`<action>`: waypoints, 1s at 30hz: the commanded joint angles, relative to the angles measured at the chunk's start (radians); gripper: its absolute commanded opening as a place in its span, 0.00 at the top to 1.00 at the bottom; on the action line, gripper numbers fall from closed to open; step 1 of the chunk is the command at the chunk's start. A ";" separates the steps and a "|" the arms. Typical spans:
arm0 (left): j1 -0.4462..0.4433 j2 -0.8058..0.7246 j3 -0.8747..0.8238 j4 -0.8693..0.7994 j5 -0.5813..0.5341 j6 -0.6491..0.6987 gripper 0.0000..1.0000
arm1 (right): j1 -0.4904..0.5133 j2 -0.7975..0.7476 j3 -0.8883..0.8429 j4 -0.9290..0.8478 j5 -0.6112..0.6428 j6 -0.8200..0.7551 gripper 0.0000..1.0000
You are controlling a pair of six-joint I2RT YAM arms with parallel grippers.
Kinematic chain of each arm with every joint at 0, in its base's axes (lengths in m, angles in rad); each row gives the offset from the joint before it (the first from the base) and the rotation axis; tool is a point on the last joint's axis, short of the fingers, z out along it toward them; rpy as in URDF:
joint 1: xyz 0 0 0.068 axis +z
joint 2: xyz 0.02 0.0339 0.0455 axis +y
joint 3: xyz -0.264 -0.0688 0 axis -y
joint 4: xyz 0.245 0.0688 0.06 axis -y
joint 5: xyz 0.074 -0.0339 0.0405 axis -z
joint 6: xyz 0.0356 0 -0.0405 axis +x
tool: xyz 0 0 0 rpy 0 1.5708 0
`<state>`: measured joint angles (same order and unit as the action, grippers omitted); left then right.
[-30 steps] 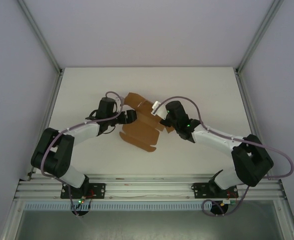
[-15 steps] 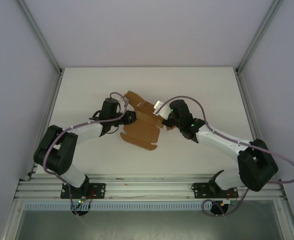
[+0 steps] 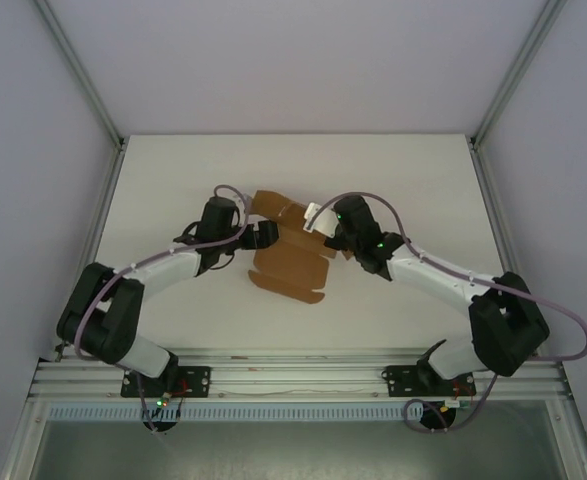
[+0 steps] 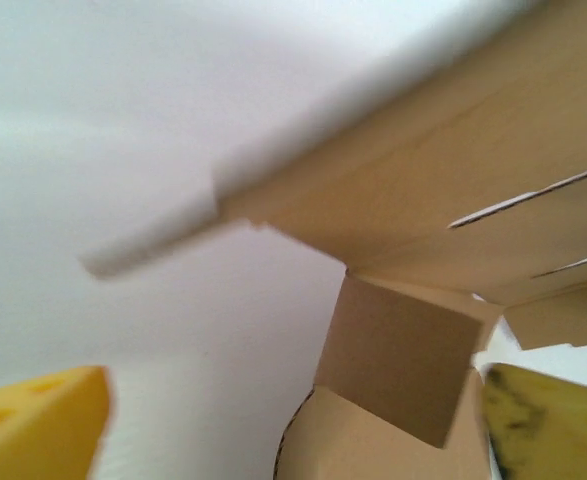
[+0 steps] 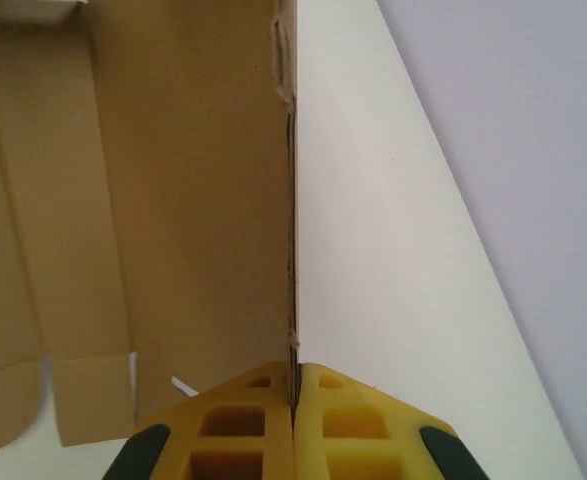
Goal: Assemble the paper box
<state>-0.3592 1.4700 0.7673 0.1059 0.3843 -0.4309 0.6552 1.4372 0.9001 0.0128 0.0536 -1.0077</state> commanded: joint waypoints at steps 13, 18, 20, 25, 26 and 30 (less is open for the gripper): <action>0.180 0.112 0.326 -0.291 -0.209 0.098 0.02 | 0.050 0.080 -0.006 0.148 0.146 -0.201 1.00; 0.147 0.168 0.304 -0.181 0.015 0.165 0.13 | 0.051 0.101 0.002 0.150 0.170 -0.195 1.00; 0.118 0.148 0.267 -0.130 0.040 0.192 0.16 | 0.051 0.113 0.009 0.145 0.175 -0.199 1.00; 0.062 0.120 0.208 -0.089 0.062 0.225 0.26 | 0.050 0.127 0.034 0.122 0.178 -0.190 1.00; 0.052 0.119 0.200 -0.086 0.060 0.232 0.28 | 0.051 0.129 0.035 0.123 0.179 -0.192 1.00; 0.000 0.126 0.150 -0.039 0.011 0.274 0.32 | 0.055 0.134 0.034 0.121 0.183 -0.198 1.00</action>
<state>-0.3313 1.6207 0.9550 -0.0010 0.4118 -0.2142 0.7002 1.5627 0.9073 0.1356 0.2108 -1.1995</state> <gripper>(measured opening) 0.684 0.055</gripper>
